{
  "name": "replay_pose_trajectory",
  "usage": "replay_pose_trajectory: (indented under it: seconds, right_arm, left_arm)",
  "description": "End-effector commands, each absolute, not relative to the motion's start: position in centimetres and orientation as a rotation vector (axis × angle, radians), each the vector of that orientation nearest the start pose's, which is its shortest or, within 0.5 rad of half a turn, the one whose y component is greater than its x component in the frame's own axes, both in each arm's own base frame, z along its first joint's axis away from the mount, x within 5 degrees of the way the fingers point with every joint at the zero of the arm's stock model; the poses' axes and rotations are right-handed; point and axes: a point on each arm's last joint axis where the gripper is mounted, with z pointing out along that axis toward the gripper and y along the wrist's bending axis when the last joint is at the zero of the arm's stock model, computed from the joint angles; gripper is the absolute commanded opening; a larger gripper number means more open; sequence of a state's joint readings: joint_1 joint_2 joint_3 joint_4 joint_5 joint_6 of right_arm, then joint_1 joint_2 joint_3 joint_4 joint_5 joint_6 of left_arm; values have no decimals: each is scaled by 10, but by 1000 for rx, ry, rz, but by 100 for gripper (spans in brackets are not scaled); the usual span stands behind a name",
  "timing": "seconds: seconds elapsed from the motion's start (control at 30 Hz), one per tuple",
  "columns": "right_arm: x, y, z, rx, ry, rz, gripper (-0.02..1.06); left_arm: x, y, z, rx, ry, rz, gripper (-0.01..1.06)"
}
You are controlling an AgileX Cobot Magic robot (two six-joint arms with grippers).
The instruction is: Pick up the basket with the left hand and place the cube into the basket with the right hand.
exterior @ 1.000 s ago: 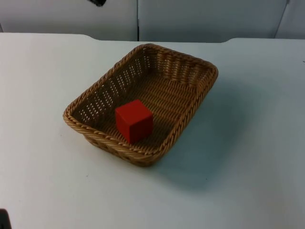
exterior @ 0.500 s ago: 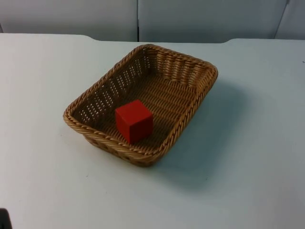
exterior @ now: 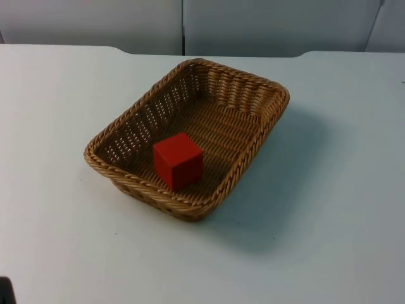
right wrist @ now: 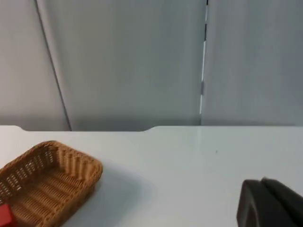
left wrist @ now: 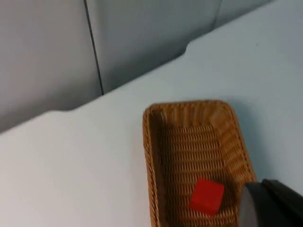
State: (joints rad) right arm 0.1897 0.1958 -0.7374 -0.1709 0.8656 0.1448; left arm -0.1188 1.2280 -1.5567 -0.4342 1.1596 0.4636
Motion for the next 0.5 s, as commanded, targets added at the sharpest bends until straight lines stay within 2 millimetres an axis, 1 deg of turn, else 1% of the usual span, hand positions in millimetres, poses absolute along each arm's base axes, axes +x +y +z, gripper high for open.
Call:
replay_pose_trajectory:
  seconds: [0.0,0.03,0.1,0.13,0.17,0.2,0.23,0.27,0.3,0.33,0.37,0.4,0.47]
  right_arm:
    - [2,-9,348,-32,1809,89,0]
    - [-3,-9,340,-47,1821,96,0]
    - [-15,-10,329,-96,1815,72,0]
    - [-15,-10,329,-96,1815,72,0]
    - [-22,-12,324,-114,1814,53,0]
    - [-21,-12,322,-121,1823,47,0]
    - [-21,-12,320,-122,1836,45,0]
    - [-21,-12,318,-123,1860,46,0]
    - [-22,-11,316,-142,1881,38,0]
    - [-22,-11,316,-142,1881,38,0]
    - [-20,-11,313,-167,1891,28,0]
    - [-18,-8,309,-207,1906,32,0]
    - [-12,-5,299,-229,1930,47,0]
  left_arm:
    - [206,-59,442,621,2152,-354,0]
    - [192,-56,430,583,2125,-340,0]
    - [166,-50,394,514,2096,-318,0]
    - [166,-50,394,514,2096,-318,0]
    - [146,-46,374,477,2067,-302,0]
    - [140,-44,367,466,2054,-296,0]
    - [125,-41,355,441,2022,-285,0]
    - [105,-38,344,404,1977,-282,0]
    - [90,-36,337,399,1941,-279,0]
    - [90,-36,337,399,1941,-279,0]
    - [83,-35,335,392,1923,-277,0]
    - [64,-30,329,376,1867,-252,0]
    - [43,-23,323,318,1813,-207,0]
